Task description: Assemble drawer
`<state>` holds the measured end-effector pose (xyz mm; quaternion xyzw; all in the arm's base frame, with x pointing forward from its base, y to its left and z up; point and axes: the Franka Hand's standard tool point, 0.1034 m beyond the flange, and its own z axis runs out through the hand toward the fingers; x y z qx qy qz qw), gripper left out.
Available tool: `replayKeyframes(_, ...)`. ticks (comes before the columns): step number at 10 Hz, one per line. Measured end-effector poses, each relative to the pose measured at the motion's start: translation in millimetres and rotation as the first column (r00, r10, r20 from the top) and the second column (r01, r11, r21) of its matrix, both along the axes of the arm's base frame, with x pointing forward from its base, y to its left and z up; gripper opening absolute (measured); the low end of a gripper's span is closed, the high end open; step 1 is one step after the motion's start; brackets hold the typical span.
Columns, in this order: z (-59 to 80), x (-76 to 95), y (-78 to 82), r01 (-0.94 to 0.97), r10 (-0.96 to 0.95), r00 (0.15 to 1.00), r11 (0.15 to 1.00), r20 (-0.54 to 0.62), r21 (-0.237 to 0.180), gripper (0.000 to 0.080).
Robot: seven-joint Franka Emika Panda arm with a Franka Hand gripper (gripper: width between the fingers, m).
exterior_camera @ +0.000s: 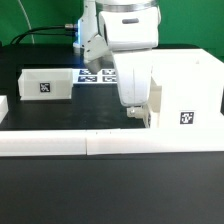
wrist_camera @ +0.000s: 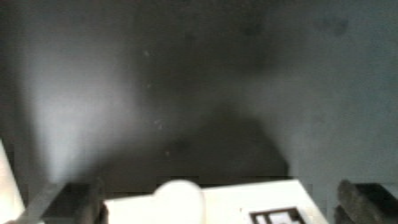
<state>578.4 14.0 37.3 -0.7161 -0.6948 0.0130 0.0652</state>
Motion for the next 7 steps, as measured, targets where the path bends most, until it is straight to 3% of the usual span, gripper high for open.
replayKeyframes(2, -6.5, -10.7, -18.4, 0.012, -0.012, 1.000, 1.000, -0.011, -0.006, 0.0649)
replayKeyframes(7, -19.9, -23.2, 12.9, 0.070, -0.070, 0.997, 0.998, -0.019, -0.007, 0.0649)
